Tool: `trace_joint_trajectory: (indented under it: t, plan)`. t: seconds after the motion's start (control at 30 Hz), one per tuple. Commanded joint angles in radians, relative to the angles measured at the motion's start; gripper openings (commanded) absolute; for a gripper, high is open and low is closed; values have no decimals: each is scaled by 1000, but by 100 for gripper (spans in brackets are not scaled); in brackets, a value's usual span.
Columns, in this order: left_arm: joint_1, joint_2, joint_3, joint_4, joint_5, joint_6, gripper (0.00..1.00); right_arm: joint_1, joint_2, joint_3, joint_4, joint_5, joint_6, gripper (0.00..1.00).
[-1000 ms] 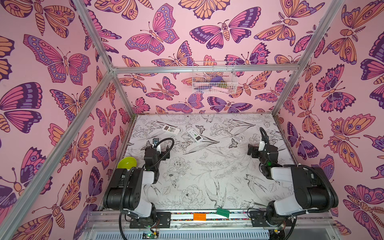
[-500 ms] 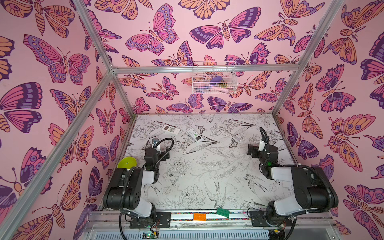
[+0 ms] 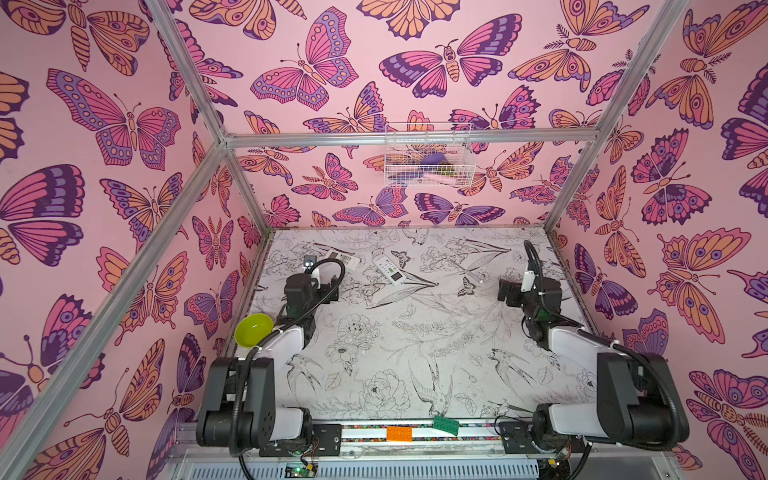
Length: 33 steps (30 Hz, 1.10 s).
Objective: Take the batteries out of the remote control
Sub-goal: 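Reach the right gripper toward the nearer white remote control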
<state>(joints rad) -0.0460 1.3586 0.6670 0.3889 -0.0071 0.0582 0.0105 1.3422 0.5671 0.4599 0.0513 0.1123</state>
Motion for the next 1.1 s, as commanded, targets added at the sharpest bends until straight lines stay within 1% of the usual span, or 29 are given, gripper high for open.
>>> trace_joint_trajectory:
  t: [0.0, 0.1, 0.13, 0.23, 0.27, 0.3, 0.33, 0.37, 0.5, 0.67, 0.77, 0.9, 1.07]
  plan:
    - [-12, -35, 133, -426, 65, 18, 100, 56, -53, 56, -154, -5, 93, 99]
    - [-11, -75, 220, -640, 104, -32, 100, 171, -41, 152, -268, 18, 85, 99]
    - [-11, -124, 232, -695, 112, -51, 100, 216, -27, 186, -308, 36, 72, 99]
    - [-11, -205, 224, -790, 158, -72, 100, 331, 48, 277, -377, 63, 55, 99]
    - [-10, -232, 207, -791, 190, -64, 100, 366, 77, 304, -389, 73, 54, 99]
    - [-1, -254, 190, -791, 245, -49, 100, 399, 113, 337, -404, 71, 48, 99]
    - [14, -261, 178, -790, 306, -33, 100, 430, 149, 374, -424, 67, 43, 99]
    - [25, -263, 170, -787, 340, -27, 100, 454, 179, 406, -444, 67, 38, 99]
    - [33, -290, 134, -751, 340, -17, 100, 543, 336, 555, -508, 52, 17, 99]
    - [37, -292, 122, -736, 347, -23, 100, 589, 527, 736, -595, 16, 10, 99]
    - [31, -302, 103, -715, 367, -21, 100, 608, 618, 799, -594, 2, 12, 99]
    - [32, -298, 101, -711, 357, -20, 100, 625, 724, 901, -662, -15, 6, 99]
    - [32, -305, 96, -703, 371, -17, 100, 626, 812, 968, -669, -39, 4, 99]
